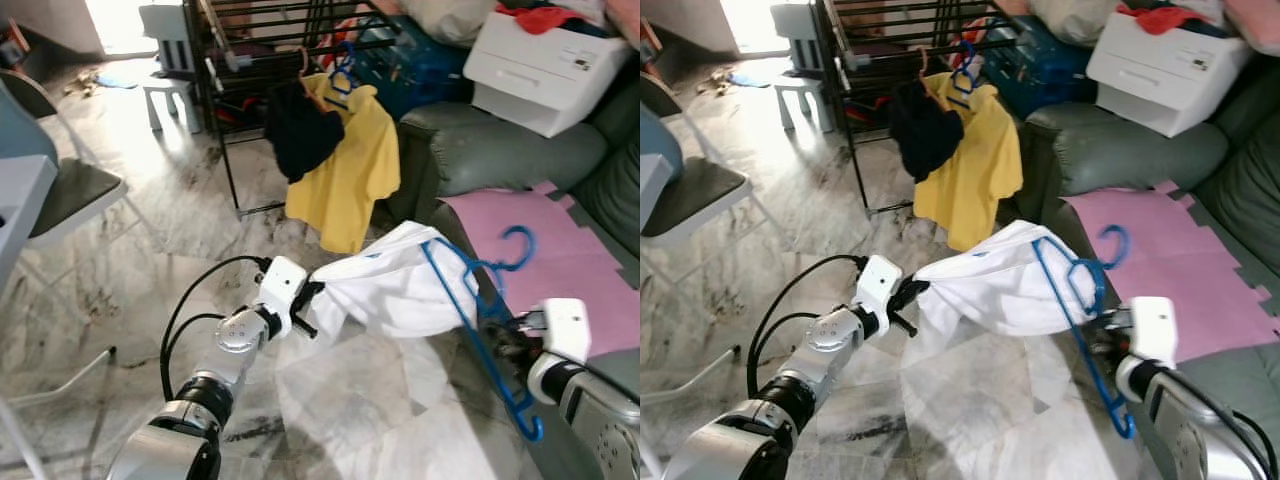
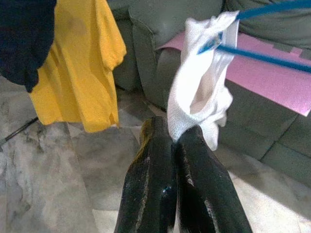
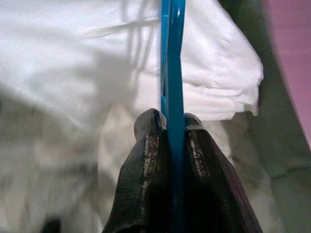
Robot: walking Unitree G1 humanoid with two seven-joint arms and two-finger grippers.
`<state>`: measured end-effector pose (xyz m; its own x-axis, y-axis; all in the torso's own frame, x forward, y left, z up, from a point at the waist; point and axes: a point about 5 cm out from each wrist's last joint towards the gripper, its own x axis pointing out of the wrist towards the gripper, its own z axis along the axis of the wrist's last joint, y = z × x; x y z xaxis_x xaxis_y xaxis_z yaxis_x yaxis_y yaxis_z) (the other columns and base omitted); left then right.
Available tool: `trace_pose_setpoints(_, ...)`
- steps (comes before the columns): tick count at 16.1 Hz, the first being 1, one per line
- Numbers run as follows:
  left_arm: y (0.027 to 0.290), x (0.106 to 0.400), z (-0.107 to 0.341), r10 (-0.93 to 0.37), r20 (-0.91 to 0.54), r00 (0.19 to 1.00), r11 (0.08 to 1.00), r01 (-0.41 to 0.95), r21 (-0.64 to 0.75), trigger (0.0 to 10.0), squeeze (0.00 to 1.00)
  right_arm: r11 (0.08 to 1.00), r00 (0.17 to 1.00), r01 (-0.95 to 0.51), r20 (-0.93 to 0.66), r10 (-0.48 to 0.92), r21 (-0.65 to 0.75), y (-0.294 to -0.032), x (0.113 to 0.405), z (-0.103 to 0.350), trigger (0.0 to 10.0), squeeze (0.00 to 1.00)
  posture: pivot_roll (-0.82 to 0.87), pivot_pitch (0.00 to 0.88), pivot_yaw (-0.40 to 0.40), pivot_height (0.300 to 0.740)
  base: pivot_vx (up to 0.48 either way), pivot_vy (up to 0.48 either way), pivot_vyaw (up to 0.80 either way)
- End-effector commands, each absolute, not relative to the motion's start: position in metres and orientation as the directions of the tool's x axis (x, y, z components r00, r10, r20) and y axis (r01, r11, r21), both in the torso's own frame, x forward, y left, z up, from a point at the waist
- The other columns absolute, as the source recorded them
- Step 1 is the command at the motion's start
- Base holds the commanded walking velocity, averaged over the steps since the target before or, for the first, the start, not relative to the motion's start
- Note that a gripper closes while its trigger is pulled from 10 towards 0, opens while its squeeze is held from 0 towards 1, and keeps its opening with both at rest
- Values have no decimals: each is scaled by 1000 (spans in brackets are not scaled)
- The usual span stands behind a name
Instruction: Hang hanger
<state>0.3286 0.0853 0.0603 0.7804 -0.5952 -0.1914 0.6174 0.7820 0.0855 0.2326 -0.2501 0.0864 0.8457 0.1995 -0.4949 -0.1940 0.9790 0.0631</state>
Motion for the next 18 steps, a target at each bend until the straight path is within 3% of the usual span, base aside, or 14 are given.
trace_pose_setpoints(1, 76, 333, 73, -623, -133, 771, 760, 636, 130, 10000, 0, 960, 815, -280, -524, 248, 19, -243, 226, 86, 10000, 0, -78, 0, -44, 740, 0, 0, 0)
trace_pose_setpoints(9, 67, 339, 93, -688, -74, 722, 691, 683, 236, 10000, 0, 946, 743, -325, -618, 257, 3, -239, 208, 62, 10000, 0, -78, 0, -31, 740, 0, 0, 0)
trace_pose_setpoints(10, 63, 336, 97, -737, -68, 673, 628, 718, 299, 10000, 0, 946, 743, -321, -609, 278, 40, -235, 209, 59, 10000, 0, -75, 0, -30, 740, 0, 0, 0)
trace_pose_setpoints(11, 54, 331, 105, -814, -77, 576, 484, 745, 459, 10000, 0, 923, 740, -363, -562, 370, 130, -221, 209, 60, 10000, 0, -65, 0, -32, 740, 0, 0, 0)
trace_pose_setpoints(12, 51, 331, 109, -833, -82, 547, 438, 743, 506, 10000, 0, 905, 728, -397, -549, 411, 150, -215, 207, 61, 10000, 0, -63, 0, -32, 740, 0, 0, 0)
trace_pose_setpoints(16, 49, 338, 119, -828, -95, 552, 411, 714, 568, 10000, 0, 838, 671, -511, -519, 529, 193, -201, 195, 68, 10000, 0, -72, 0, -27, 740, 0, 0, 0)
trace_pose_setpoints(18, 52, 337, 118, -834, -116, 540, 344, 672, 656, 10000, 0, 825, 658, -532, -519, 545, 192, -204, 189, 71, 10000, 0, -73, 0, -25, 740, 0, 0, 0)
